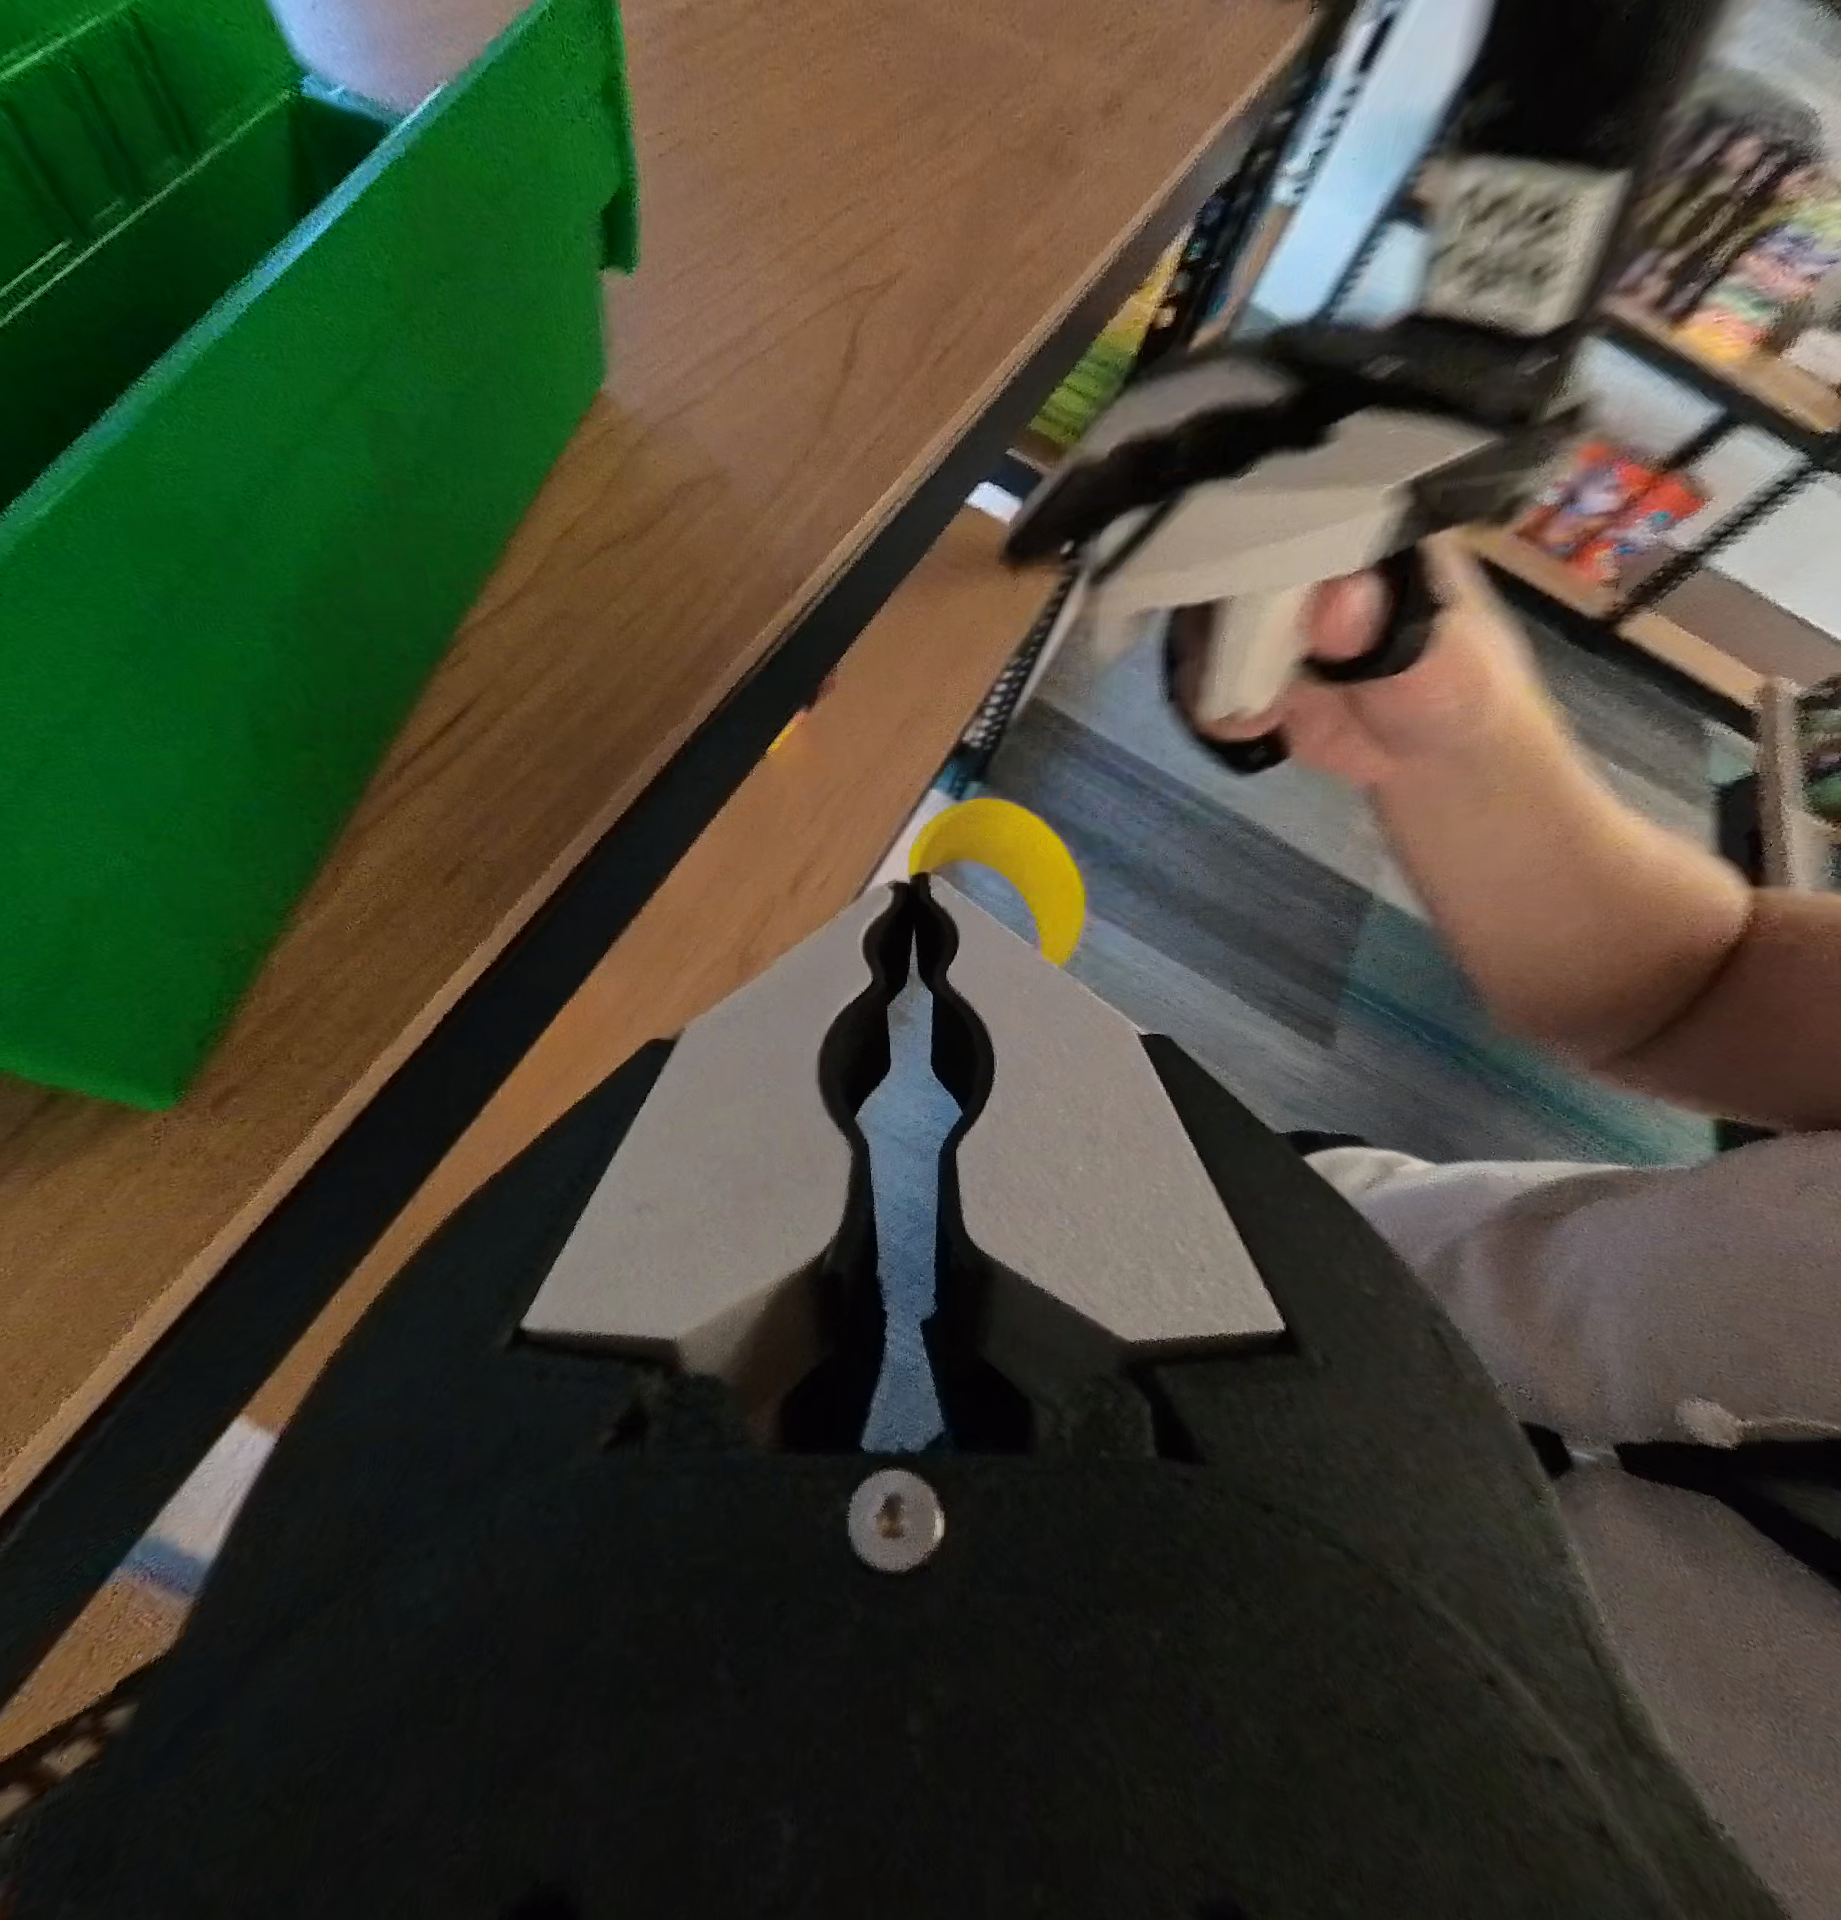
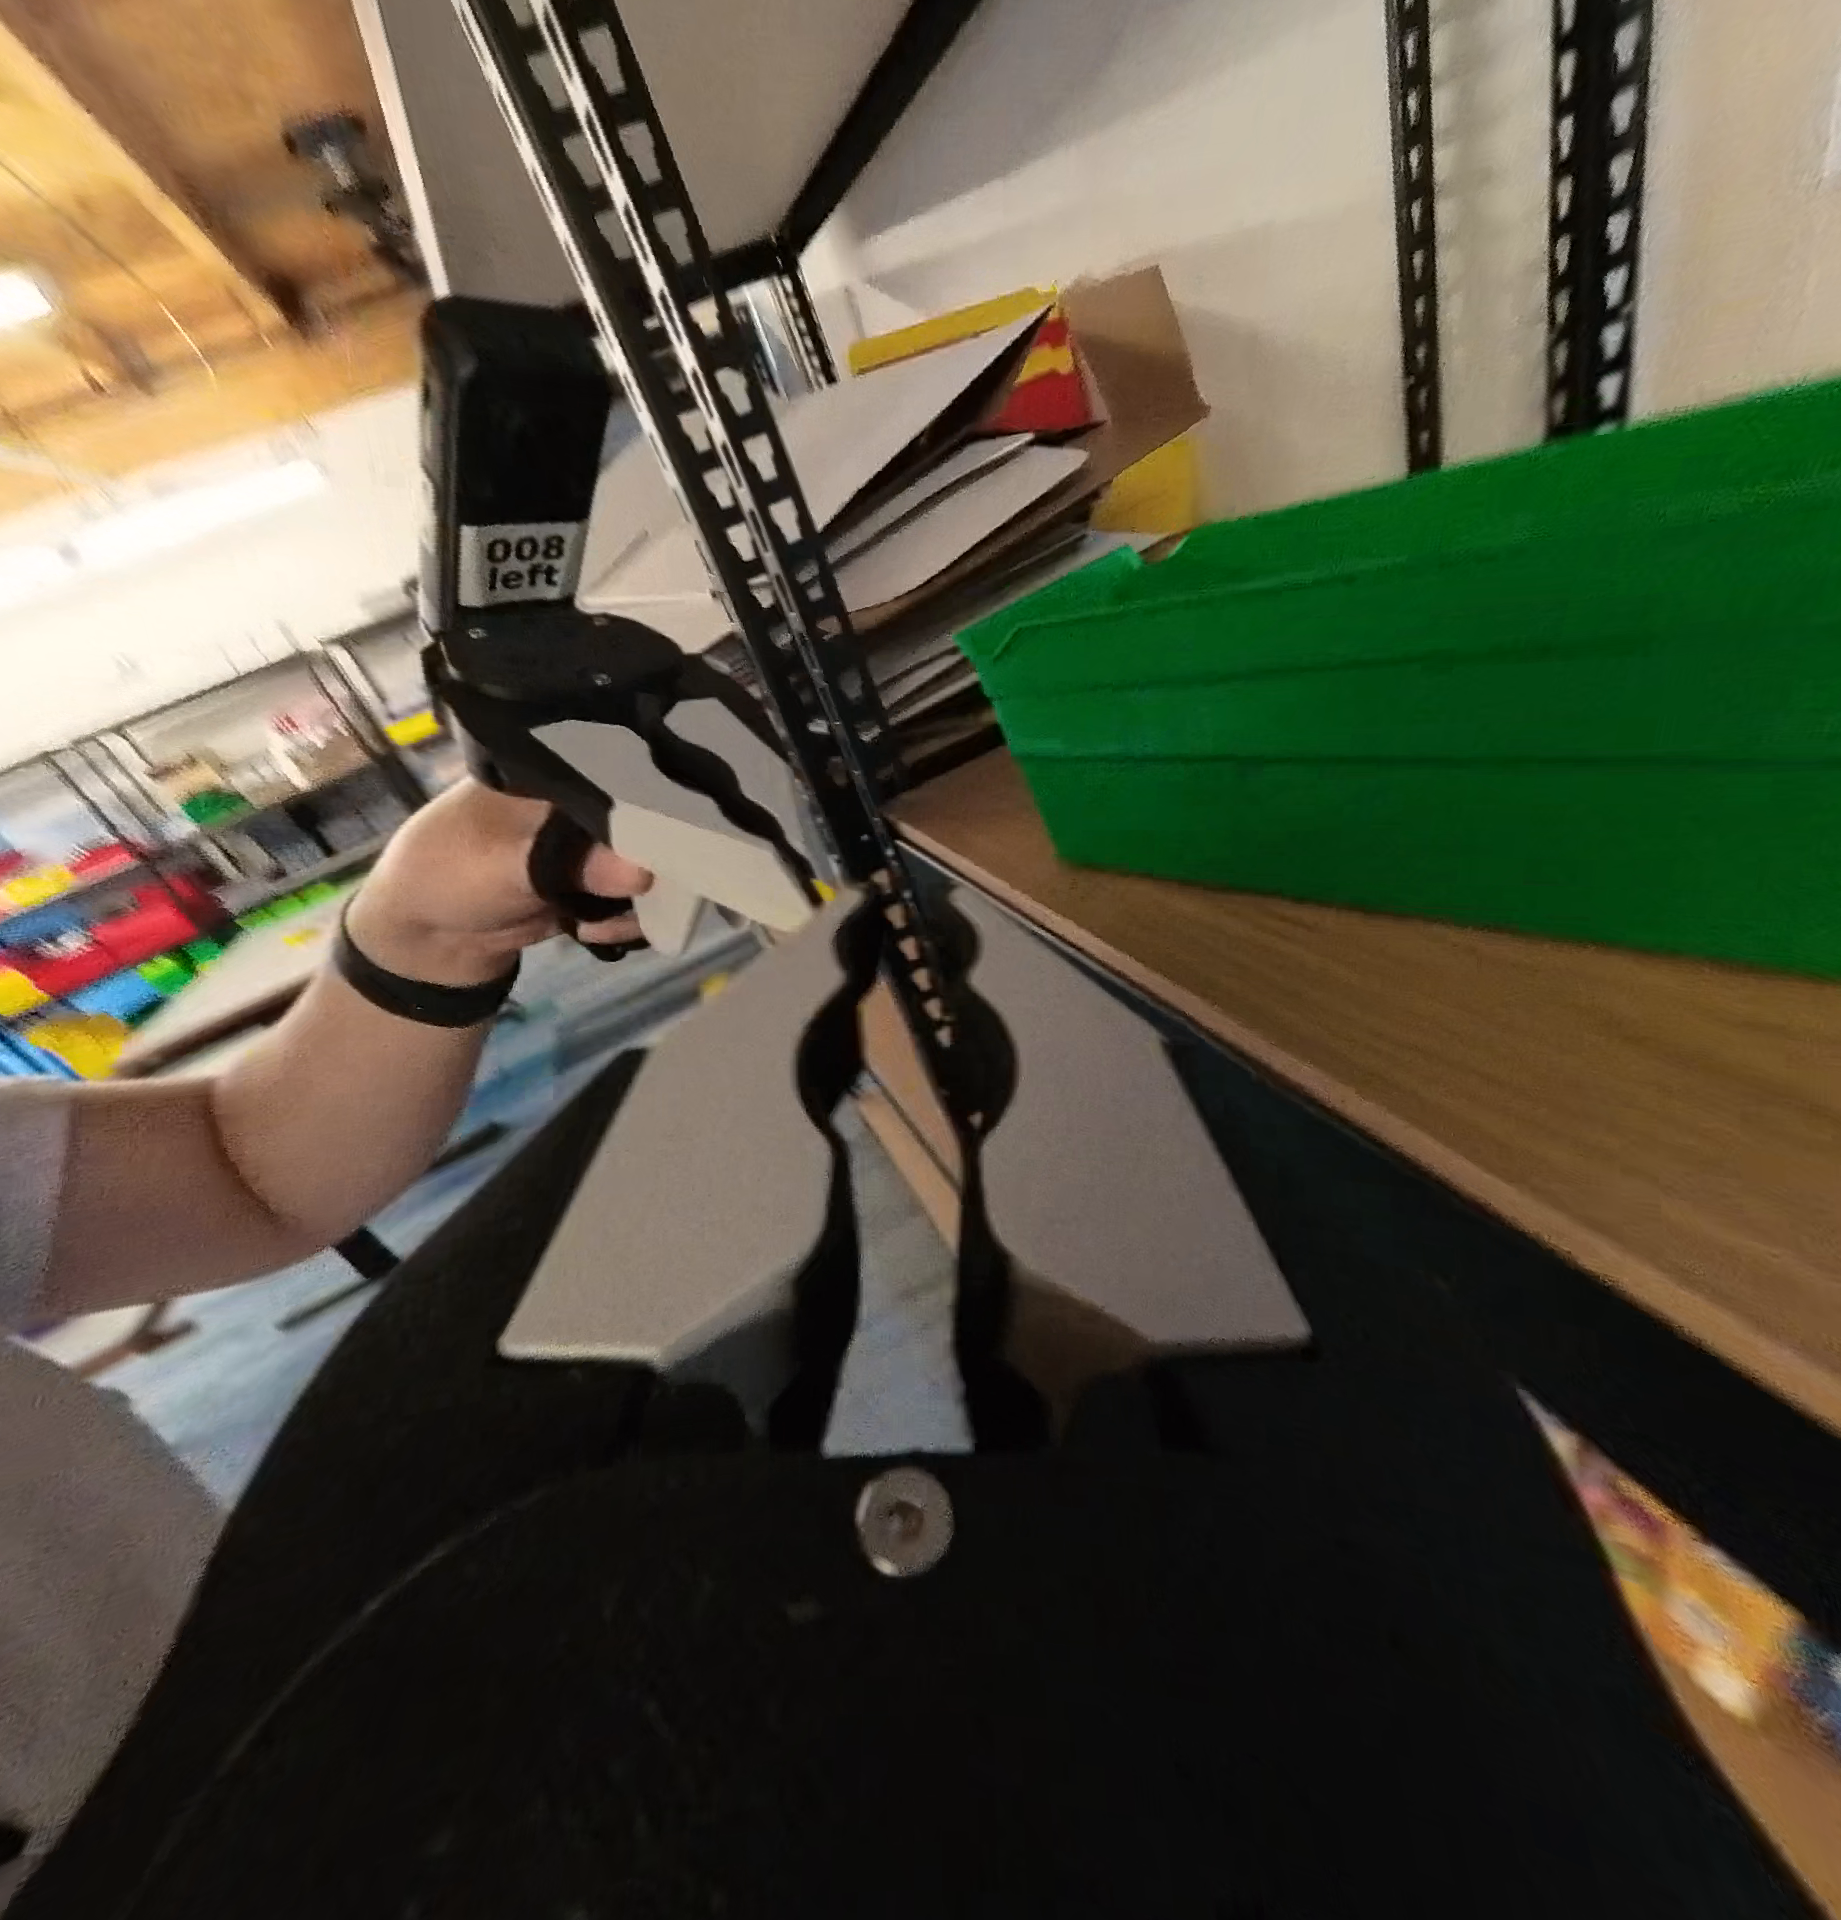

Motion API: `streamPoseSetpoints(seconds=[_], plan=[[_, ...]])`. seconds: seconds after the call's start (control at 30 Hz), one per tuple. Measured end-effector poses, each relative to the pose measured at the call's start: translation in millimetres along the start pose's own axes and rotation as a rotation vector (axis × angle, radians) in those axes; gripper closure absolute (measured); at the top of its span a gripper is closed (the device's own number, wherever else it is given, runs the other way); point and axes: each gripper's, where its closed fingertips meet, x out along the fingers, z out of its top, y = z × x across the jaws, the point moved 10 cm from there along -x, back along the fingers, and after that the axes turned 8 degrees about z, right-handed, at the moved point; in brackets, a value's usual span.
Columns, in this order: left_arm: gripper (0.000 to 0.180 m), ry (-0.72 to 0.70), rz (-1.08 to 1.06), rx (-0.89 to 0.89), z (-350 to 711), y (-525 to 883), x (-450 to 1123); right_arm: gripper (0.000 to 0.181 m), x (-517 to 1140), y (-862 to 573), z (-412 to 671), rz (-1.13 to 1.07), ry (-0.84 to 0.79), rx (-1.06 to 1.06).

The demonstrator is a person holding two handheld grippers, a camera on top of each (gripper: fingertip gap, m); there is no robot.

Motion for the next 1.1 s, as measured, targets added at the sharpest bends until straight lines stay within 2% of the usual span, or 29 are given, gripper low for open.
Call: streamPoseSetpoints(seconds=[0.03,0.07,0.13,0.23,0.33,0.4,0.5,0.63,0.73,0.87,1.0,1.1], plan=[[0.180,0.009,0.046,-0.002,-0.9,2.8,3.7,0.157,-2.0,1.9,9.7,-0.011,0.018,-0.026],[0.180,0.018,0.108,-0.004,-1.4,5.1,7.8,0.150,-2.6,4.8,19.1,-0.005,0.035,-0.041],[0.180,0.046,0.262,0.004,0.1,7.0,18.1,0.143,4.2,12.5,28.7,-0.010,0.114,-0.104],[0.180,0.054,0.442,-0.029,9.2,0.5,33.0,0.128,18.4,20.8,11.7,-0.098,0.265,-0.340],[0.180,-0.011,0.479,-0.147,22.0,-9.5,43.6,0.118,12.3,10.1,-9.0,-0.247,0.223,-0.572],[0.180,-0.044,0.471,-0.218,26.4,-15.7,47.1,0.112,7.4,-2.7,-15.0,-0.312,0.200,-0.648],[0.180,-0.075,0.481,-0.262,29.7,-19.5,43.8,0.118,6.4,-9.1,-11.6,-0.323,0.136,-0.656],[0.180,-0.077,0.475,-0.225,32.7,-24.6,29.8,0.121,20.0,-3.1,-16.5,-0.398,0.108,-0.686],[0.180,-0.072,0.451,-0.197,29.1,-24.9,18.2,0.149,23.4,6.1,-17.0,-0.414,0.060,-0.704],[0.180,-0.121,0.397,-0.210,23.2,-23.8,14.6,0.181,18.3,10.3,-15.2,-0.307,0.120,-0.713],[0.180,-0.151,0.479,-0.147,10.9,-26.7,37.1,0.181,-2.9,-7.1,-2.2,-0.182,0.142,-0.718],[0.180,-0.222,0.458,-0.081,9.9,-19.5,59.9,0.181,-15.5,-42.1,10.8,-0.091,0.216,-0.604]])
